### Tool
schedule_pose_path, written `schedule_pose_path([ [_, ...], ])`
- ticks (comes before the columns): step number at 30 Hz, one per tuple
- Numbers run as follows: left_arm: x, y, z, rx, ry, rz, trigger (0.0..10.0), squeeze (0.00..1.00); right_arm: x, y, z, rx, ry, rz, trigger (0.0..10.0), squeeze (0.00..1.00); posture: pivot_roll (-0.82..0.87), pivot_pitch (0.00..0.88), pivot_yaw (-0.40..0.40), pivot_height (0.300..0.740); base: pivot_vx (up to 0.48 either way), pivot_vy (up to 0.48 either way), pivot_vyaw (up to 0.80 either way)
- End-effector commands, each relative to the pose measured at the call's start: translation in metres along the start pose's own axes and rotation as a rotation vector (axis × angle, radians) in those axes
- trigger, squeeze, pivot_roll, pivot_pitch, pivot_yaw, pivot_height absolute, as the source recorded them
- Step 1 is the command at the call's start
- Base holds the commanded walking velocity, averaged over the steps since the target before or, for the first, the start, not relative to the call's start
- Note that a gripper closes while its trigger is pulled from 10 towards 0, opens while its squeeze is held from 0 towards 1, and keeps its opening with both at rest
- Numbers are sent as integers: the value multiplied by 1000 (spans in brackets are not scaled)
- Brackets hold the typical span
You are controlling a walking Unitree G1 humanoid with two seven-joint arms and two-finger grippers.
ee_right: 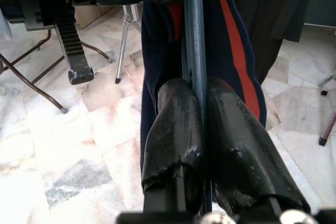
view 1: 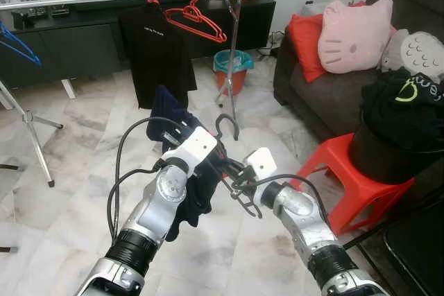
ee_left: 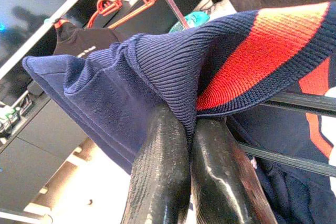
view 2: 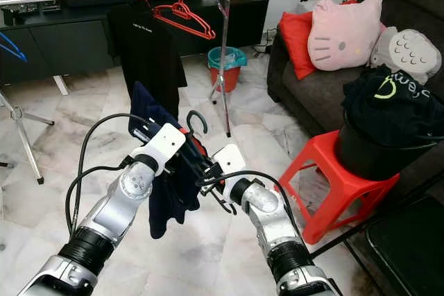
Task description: Hang hanger
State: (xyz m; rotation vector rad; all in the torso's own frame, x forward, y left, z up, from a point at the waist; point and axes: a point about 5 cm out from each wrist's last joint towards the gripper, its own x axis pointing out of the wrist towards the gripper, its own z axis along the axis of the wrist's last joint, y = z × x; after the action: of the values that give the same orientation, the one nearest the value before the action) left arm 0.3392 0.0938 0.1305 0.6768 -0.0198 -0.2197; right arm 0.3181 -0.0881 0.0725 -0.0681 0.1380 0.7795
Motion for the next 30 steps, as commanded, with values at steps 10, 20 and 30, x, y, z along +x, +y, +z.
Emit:
schedule_pose_path([
  [10, 0, 11, 5, 1, -45, 75, 0, 0, -23, -23, -6, -186, 136, -7, 0, 0, -1, 0, -67, 740, 0, 0, 0],
  [20, 0, 15, 4, 2, -44, 87, 0, 0, -81, -62, -26, -244, 342, -49, 0, 0, -16, 0, -59, 740, 0, 0, 0],
  [30, 0, 11, 1, -7, -34, 64, 0, 0, -120, -48, -32, -239, 417, 199, 0, 0, -40, 0, -35, 740, 0, 0, 0],
])
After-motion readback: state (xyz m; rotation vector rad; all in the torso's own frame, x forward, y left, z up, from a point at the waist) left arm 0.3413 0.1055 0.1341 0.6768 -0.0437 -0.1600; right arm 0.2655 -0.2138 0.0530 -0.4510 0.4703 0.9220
